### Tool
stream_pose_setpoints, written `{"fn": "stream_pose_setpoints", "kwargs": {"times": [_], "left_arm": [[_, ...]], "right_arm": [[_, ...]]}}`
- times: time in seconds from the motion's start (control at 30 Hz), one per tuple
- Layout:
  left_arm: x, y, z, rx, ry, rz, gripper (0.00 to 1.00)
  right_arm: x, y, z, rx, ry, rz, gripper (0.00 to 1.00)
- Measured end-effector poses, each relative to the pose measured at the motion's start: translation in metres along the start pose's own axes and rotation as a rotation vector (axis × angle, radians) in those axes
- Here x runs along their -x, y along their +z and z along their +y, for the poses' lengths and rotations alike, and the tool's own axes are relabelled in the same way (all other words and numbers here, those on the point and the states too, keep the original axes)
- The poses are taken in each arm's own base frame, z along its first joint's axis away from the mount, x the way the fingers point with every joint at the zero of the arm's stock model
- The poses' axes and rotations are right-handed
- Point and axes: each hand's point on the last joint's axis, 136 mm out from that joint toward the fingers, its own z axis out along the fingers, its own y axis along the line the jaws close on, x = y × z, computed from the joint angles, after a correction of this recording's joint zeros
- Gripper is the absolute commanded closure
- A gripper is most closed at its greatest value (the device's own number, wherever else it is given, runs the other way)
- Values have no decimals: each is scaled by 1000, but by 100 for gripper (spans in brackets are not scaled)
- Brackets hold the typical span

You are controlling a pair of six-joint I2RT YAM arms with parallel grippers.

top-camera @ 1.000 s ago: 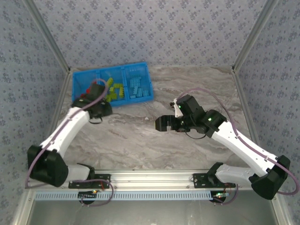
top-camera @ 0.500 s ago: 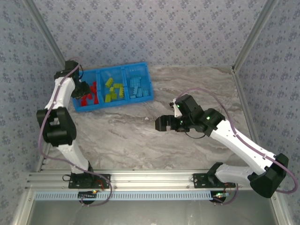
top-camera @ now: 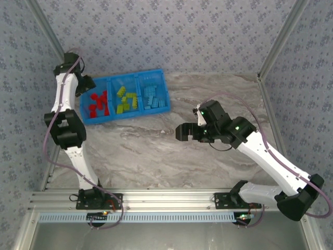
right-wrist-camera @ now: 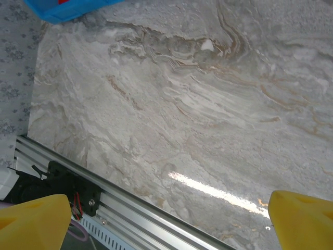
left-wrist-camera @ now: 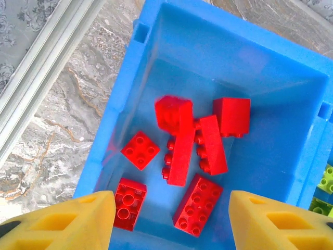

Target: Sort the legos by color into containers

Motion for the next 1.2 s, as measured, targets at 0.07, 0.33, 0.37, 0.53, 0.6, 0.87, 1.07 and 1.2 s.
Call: {"fn": "stream_pose_setpoints", "kwargs": {"times": [0.07,0.33,0.37,0.53,0.6,0.87,1.07,1.2], "left_arm": [[-3,-9,1,-5,2,-10,39],[-103,-126,-8,-145,103,-157,18],[-118,-141,-9,-177,131,-191,16],[-194,-150,18,-250,201,-286,12],[-221,-131,35,-233,230,-283,13],[-263,-49,57,-164,354,-229,1],[-246,-12,67,-149,310,-328,1],[-228,2,49,-203,358,-387,1]], "right_arm": [[3,0,0,-2,-9,-6,0],[21,-7,-39,-148,-7,-111,0],[23,-9,-51,-184,-4,-138,0],[23,-28,-134,-451,22,-293,0],[22,-34,-170,-571,2,-369,0],[-11,-14,-296,-932,-63,-428,0],[-9,2,-358,-991,28,-414,0],[23,7,-372,-916,18,-518,0]]}}
